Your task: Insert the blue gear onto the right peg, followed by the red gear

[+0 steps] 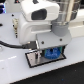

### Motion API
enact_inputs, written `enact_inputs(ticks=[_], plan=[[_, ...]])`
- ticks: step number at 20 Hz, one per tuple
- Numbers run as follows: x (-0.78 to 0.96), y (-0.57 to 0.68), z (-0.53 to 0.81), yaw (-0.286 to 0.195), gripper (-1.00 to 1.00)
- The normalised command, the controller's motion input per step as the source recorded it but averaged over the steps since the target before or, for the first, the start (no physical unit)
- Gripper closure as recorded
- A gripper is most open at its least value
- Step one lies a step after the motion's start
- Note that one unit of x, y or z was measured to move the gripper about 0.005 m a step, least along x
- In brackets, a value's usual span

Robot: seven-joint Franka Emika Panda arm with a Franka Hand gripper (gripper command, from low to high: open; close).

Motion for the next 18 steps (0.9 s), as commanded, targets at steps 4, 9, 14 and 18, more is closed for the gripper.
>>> enact_inputs(ticks=[4, 9, 14, 18], plan=[[0.12, 0.05, -0.11, 0.000, 1.00], [0.03, 0.09, 0.02, 0.000, -1.00], [-0.03, 0.11, 0.22, 0.000, -1.00], [-0.12, 0.11, 0.43, 0.000, -1.00]])
